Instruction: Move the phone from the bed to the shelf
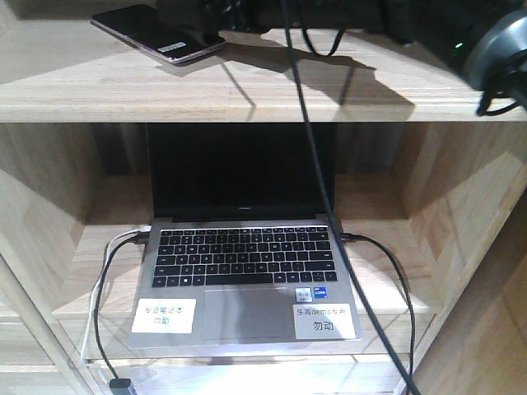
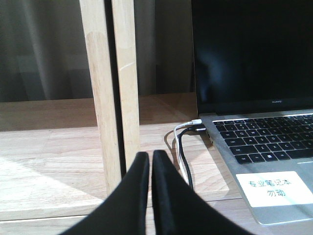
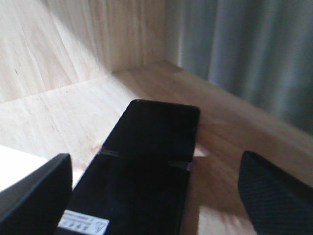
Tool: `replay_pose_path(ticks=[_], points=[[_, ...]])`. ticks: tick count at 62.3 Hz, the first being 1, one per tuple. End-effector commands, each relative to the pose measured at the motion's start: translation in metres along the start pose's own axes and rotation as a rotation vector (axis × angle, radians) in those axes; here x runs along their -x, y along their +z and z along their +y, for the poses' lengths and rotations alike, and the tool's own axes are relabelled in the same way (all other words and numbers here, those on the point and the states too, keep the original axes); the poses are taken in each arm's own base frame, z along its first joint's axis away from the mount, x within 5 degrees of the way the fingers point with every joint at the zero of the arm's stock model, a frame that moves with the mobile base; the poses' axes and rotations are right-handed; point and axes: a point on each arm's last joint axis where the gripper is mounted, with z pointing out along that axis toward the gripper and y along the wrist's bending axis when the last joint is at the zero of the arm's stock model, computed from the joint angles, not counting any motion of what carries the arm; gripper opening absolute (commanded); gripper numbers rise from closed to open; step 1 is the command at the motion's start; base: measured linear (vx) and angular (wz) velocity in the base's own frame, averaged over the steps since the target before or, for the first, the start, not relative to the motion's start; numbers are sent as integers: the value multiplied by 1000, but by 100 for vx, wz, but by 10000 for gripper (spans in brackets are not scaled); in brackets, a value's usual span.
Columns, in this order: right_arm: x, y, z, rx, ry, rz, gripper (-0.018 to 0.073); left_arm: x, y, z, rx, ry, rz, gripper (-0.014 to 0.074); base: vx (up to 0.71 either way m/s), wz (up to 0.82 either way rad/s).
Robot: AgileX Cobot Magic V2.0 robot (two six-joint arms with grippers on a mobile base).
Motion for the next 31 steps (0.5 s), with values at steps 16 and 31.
replay_pose_path(ticks=[16,31], points=[[64,-66,32,-60,-109,-115,571,6,0,1,9,-13,-74,1,0,0],[78,-94,51,-44,-119,-91,502,6,0,1,9,-13,-74,1,0,0]])
